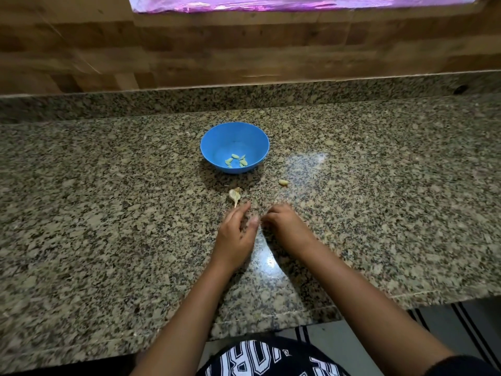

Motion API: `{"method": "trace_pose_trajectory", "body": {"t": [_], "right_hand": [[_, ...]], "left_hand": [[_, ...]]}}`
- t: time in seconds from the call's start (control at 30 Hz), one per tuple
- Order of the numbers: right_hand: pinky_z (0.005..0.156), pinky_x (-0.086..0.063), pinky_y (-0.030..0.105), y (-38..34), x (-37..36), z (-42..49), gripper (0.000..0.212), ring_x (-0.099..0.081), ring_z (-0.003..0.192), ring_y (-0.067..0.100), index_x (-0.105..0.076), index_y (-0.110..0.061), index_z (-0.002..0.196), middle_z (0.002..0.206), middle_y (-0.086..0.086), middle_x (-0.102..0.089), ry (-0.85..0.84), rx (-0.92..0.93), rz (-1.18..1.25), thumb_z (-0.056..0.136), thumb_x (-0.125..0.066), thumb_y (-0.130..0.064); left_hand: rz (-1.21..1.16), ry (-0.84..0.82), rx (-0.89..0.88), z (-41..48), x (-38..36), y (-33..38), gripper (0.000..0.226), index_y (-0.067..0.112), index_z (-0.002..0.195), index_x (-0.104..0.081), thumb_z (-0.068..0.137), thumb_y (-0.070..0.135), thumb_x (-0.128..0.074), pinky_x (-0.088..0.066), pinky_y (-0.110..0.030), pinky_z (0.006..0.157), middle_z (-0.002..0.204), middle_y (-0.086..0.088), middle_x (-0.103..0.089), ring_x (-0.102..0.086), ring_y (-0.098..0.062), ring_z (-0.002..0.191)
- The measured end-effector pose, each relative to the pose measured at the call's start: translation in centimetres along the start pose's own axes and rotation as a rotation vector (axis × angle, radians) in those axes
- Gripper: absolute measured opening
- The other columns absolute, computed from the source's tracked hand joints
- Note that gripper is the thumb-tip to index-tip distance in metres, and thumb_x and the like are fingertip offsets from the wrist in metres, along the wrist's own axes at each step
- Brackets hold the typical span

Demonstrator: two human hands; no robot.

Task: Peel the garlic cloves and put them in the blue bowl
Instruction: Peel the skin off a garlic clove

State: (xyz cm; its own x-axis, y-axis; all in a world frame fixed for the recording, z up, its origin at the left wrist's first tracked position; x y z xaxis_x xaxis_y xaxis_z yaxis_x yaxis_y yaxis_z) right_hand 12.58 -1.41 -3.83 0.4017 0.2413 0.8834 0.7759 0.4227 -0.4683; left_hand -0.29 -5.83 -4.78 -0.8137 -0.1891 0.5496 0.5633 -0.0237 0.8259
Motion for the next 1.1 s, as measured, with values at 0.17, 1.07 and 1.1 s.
{"method": "trace_pose_trajectory", "body": {"t": [0.17, 1.07, 1.1], "right_hand": [[0.084, -0.046, 0.013, 0.2, 0.6, -0.3, 0.017, -0.051, 0.083, 0.005, -0.069, -0.008, 0.102, 0.097, -0.001, -0.06, 0.105, -0.165, 0.195, 0.087, -0.06, -0.008], [0.092, -0.051, 0.034, 1.5, 1.4, -0.8, 0.011, -0.063, 0.095, 0.014, -0.07, -0.007, 0.091, 0.104, 0.007, -0.069, 0.143, -0.486, 0.752, 0.084, -0.063, -0.001], [0.091, -0.052, 0.035, 1.4, 1.3, -0.8, 0.011, -0.063, 0.095, 0.014, -0.069, -0.009, 0.088, 0.104, 0.005, -0.069, 0.136, -0.488, 0.766, 0.084, -0.063, -0.001]], "left_hand": [[0.567, -0.317, 0.007, -2.1, -1.5, -1.6, 0.113, 0.014, 0.149, 0.013, 0.071, 0.086, -0.024, 0.001, -0.037, 0.118, 0.156, -0.002, 0.017, 0.01, -0.017, 0.145], [0.136, -0.076, 0.04, -2.7, 0.1, -0.8, 0.076, 0.024, 0.146, -0.031, 0.082, 0.047, -0.065, -0.025, -0.029, 0.109, 0.145, 0.012, -0.029, -0.026, -0.003, 0.131], [0.163, -0.085, 0.094, -3.1, 0.5, -0.7, 0.089, 0.026, 0.149, -0.02, 0.078, 0.056, -0.063, -0.018, -0.032, 0.111, 0.149, 0.015, -0.016, -0.017, -0.003, 0.135]]}}
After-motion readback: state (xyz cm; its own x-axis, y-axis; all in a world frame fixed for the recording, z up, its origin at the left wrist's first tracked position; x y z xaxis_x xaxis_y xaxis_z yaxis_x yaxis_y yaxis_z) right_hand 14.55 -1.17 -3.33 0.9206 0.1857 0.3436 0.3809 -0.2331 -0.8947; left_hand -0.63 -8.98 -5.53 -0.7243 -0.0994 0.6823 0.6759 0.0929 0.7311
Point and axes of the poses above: each hand's wrist, its own z-axis towards the middle knuckle, its own x-axis out of the back of the hand, y = z × x, the point moved 3 cm from there along z, towards the middle knuckle
